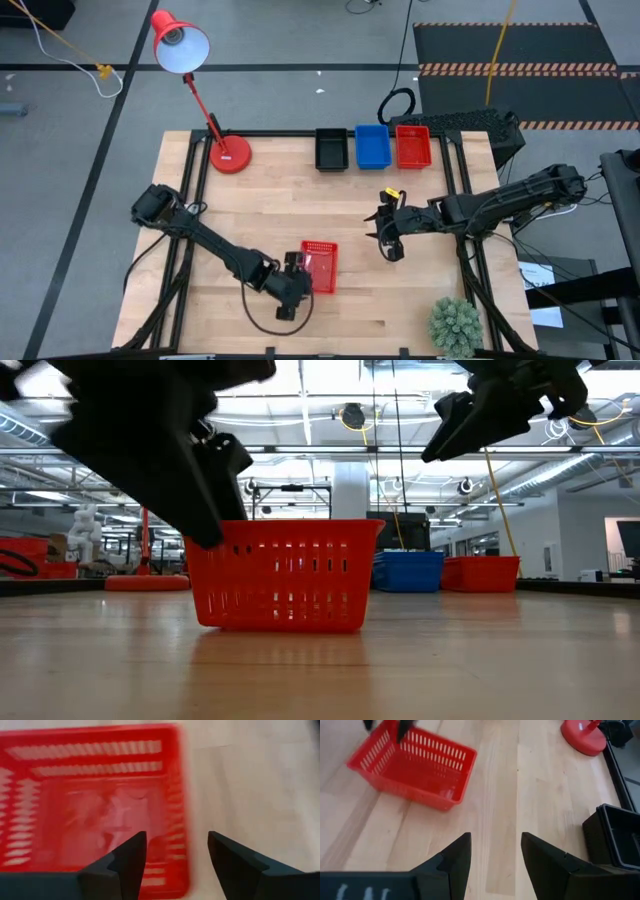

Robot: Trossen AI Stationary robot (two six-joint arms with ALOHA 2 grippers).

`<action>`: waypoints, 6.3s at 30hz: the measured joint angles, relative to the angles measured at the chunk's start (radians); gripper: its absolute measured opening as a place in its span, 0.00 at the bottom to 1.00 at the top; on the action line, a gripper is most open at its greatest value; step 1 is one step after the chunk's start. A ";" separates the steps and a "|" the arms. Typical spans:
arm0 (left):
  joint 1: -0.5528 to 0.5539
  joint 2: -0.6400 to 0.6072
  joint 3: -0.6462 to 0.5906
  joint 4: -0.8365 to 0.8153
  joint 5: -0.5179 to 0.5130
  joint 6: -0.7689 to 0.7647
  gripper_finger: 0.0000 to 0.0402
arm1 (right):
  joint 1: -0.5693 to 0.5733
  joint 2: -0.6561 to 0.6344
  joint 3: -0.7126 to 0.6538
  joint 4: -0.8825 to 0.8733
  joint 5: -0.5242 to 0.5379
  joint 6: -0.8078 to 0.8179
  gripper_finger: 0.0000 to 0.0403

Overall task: Stack baskets by color
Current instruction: Stack the bottom red basket on top of the top red basket

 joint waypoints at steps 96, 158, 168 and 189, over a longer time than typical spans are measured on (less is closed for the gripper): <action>0.326 -0.031 0.396 -0.289 -0.310 0.542 0.44 | -0.025 0.189 0.053 0.059 0.101 -0.058 0.01; 0.509 -0.305 -0.044 0.001 -0.092 0.539 0.53 | -1.092 -0.218 0.053 -0.386 -0.423 -0.758 0.02; 0.512 -0.305 -0.047 0.006 -0.066 0.541 0.53 | -1.189 -0.205 0.021 -0.412 -0.476 -0.893 0.02; 0.494 -0.305 -0.047 0.006 -0.066 0.577 0.53 | -1.323 -0.204 -0.112 -0.305 -0.473 -1.016 0.02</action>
